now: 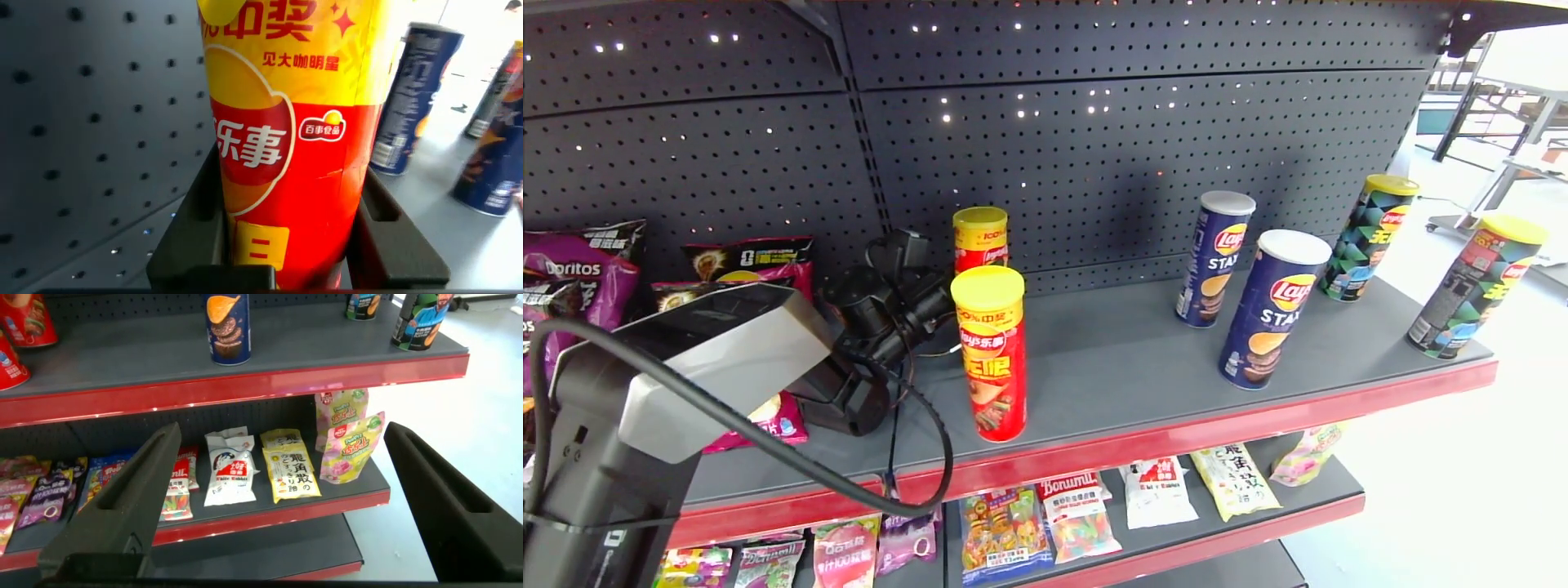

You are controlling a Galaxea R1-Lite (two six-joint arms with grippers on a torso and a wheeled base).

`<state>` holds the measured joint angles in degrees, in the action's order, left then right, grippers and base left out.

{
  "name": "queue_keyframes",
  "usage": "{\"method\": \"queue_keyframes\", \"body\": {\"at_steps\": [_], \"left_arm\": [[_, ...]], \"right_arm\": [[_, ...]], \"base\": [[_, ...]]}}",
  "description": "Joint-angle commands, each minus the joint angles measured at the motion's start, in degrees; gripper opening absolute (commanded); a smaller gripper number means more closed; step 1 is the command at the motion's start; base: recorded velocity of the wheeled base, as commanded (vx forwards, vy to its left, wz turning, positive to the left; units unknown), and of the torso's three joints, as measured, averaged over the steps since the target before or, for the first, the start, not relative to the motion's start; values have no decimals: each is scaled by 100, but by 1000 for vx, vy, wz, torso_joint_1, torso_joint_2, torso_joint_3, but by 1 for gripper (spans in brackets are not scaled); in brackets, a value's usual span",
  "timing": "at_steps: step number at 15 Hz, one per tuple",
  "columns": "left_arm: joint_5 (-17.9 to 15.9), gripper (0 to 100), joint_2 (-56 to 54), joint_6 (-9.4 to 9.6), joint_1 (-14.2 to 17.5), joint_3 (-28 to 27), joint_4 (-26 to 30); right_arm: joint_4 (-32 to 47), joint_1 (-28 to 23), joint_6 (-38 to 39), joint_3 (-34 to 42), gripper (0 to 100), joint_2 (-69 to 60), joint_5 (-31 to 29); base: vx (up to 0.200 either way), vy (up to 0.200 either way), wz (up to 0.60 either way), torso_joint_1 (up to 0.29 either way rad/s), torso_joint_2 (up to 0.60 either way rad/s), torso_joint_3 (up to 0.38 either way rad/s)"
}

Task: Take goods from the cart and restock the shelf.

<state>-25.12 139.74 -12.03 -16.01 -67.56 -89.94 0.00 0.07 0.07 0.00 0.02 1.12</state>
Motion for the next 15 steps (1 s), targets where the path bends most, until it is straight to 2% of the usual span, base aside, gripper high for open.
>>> {"method": "queue_keyframes", "body": {"at_steps": [1, 8, 15], "left_arm": [[-1, 0, 132, 25, 80, -152, -6], [-1, 0, 396, 43, 106, -548, -6], [-1, 0, 493, 43, 19, -644, -6]], "right_arm": [[0, 1, 1, 0, 100, -2, 2], [0, 1, 1, 0, 100, -2, 2], [0, 1, 1, 0, 100, -2, 2]], "base": [[0, 0, 0, 0, 0, 0], [0, 0, 0, 0, 0, 0], [0, 0, 0, 0, 0, 0]]}}
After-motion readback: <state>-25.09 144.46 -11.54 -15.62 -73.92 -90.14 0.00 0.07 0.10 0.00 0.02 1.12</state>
